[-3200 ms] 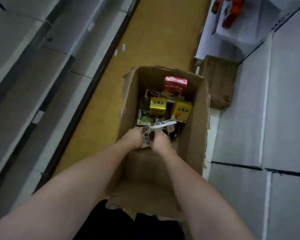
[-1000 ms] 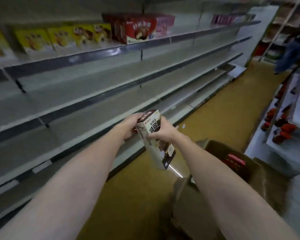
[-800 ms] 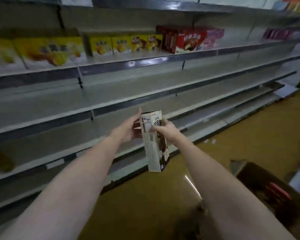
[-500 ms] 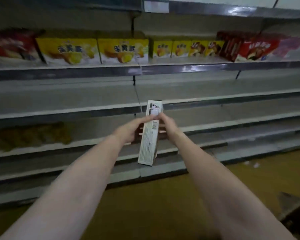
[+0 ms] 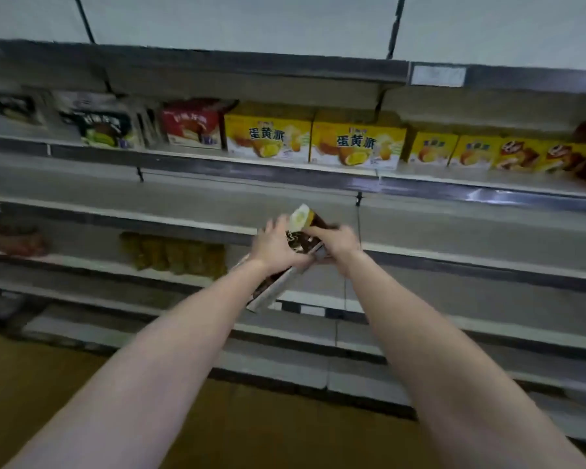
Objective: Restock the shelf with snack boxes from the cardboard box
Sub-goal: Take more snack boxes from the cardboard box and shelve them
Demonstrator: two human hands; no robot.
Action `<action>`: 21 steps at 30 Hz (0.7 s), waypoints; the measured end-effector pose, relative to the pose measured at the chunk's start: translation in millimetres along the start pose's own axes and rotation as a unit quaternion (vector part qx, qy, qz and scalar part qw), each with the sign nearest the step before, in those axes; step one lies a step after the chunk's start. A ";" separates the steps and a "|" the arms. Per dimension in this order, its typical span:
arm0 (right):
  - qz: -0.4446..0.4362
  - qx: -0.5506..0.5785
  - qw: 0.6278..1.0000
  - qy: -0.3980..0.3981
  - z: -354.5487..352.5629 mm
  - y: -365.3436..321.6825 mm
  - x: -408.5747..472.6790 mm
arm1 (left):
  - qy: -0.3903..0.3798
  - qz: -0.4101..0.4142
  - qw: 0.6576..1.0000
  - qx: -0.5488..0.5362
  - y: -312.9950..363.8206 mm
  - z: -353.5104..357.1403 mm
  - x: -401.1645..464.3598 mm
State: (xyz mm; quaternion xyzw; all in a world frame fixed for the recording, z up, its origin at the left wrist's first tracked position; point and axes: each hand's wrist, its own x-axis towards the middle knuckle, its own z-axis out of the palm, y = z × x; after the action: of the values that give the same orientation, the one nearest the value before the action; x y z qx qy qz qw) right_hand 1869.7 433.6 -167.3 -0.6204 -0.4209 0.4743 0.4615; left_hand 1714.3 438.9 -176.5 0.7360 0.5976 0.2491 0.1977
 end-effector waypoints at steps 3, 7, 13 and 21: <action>-0.004 0.071 0.997 -0.018 17.1 -13.7 13.3 | 0.005 -0.012 0.999 0.048 -7.4 -25.2 6.1; -0.044 0.092 0.994 -0.025 41.7 -20.6 41.2 | 0.002 -0.087 0.996 0.015 -33.8 -56.7 -0.5; -0.068 0.142 0.986 -0.048 81.3 -40.8 32.3 | 0.127 -0.290 0.943 -0.100 -92.8 -82.7 -15.3; -0.051 0.139 0.974 -0.172 142.7 -53.9 36.7 | 0.236 -0.273 0.901 -0.242 -129.3 -139.4 -24.3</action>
State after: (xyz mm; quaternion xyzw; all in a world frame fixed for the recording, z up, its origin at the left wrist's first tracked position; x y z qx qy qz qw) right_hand 1732.9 505.4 -139.9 -0.4372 -0.4550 0.6039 0.4870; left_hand 1525.3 441.0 -144.6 0.3934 0.7254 0.4885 0.2834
